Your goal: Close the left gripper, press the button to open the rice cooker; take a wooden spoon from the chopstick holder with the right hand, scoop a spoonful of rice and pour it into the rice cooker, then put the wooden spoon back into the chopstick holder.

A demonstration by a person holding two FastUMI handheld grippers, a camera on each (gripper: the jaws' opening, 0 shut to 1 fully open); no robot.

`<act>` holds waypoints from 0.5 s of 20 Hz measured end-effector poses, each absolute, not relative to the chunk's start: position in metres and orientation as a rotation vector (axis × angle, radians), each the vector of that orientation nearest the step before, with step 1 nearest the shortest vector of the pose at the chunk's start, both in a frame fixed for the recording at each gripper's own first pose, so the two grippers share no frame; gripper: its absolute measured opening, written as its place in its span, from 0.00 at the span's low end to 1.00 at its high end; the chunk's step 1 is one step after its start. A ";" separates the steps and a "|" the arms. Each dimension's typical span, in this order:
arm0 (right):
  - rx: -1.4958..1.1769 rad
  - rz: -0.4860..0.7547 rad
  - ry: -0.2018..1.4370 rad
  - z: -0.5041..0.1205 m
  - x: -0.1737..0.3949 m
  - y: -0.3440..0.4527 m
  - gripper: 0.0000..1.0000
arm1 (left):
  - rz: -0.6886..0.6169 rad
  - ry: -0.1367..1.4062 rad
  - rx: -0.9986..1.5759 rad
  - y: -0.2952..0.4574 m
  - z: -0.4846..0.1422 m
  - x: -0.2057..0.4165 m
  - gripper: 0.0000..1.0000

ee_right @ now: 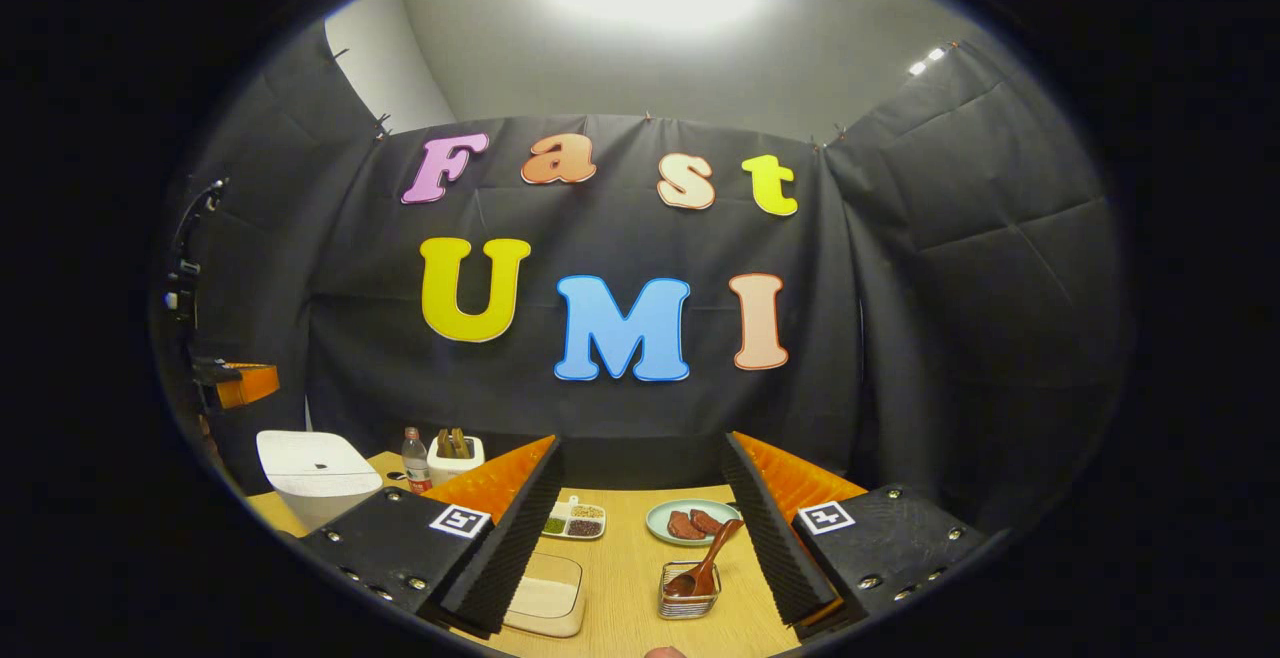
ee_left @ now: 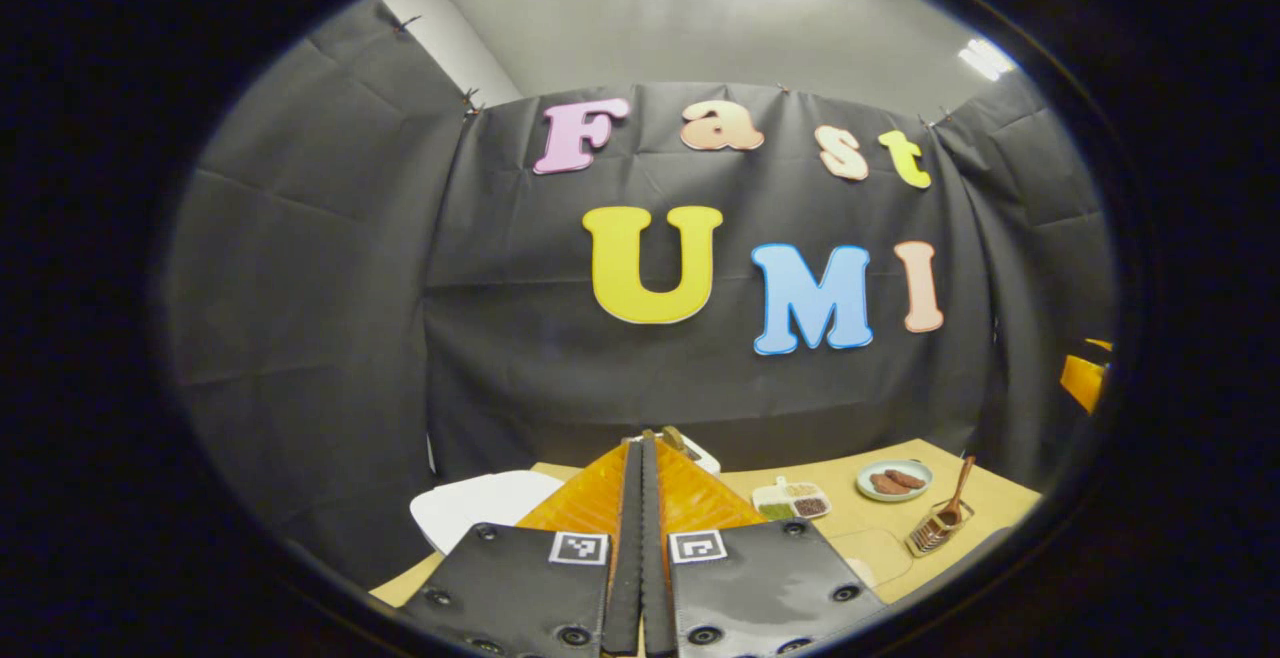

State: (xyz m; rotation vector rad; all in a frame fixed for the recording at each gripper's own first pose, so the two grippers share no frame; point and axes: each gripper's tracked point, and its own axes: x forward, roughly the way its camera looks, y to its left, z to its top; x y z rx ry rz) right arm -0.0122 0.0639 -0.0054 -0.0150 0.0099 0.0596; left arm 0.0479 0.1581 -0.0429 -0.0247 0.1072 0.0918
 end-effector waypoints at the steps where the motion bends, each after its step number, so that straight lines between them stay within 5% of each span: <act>1: -0.017 0.049 0.017 -0.008 -0.012 0.063 0.96 | 0.098 0.120 -0.032 0.165 -0.049 0.055 0.09; 10: -0.054 -0.032 0.062 -0.021 -0.020 0.064 0.96 | 0.078 0.283 -0.010 0.197 -0.150 0.093 0.09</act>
